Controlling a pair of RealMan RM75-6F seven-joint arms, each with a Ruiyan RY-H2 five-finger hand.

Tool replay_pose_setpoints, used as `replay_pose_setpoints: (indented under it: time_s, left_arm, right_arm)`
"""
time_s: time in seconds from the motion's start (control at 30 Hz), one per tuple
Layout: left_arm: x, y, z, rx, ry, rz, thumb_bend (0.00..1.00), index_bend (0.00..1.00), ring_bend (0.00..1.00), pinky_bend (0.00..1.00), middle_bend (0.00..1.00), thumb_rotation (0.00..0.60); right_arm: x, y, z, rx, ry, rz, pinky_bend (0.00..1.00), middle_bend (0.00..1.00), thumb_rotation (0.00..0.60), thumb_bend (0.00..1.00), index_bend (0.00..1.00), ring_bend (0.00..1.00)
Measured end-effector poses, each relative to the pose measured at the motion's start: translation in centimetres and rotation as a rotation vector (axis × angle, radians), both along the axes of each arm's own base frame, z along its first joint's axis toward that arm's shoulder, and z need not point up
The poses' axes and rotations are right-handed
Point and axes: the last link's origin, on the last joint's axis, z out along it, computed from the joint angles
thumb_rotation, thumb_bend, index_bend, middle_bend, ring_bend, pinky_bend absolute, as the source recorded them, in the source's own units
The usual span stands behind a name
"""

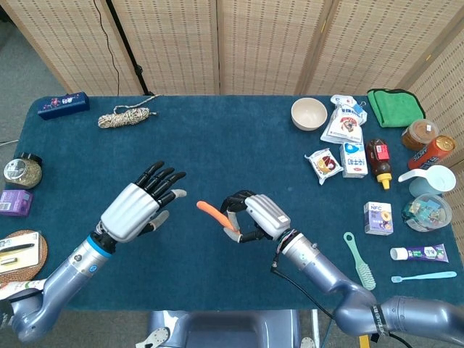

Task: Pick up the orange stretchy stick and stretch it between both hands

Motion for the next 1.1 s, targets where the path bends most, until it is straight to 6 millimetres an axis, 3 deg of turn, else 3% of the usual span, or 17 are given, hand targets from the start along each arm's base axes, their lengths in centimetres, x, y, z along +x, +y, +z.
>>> replay_pose_setpoints:
  time_s: [0.8,1.1]
  left_arm:
    - [2.4,0.0,-3.2,-0.043,-0.051,-0.015,0.39,0.33,0.1,0.04,0.12,0.6]
    - [2.7,-0.1,-3.6,-0.03,-0.078,-0.014,0.39,0.38,0.12,0.04,0.12,0.6]
  right_arm:
    - [1.5,1.0,0.0,0.037,-0.051,0.014,0.2,0.39,0.6,0.48,0.69,0.32]
    - [1.5,1.1,-0.1,0.038,-0.047,0.014,0.21,0.39,0.6,0.48,0.7,0.33]
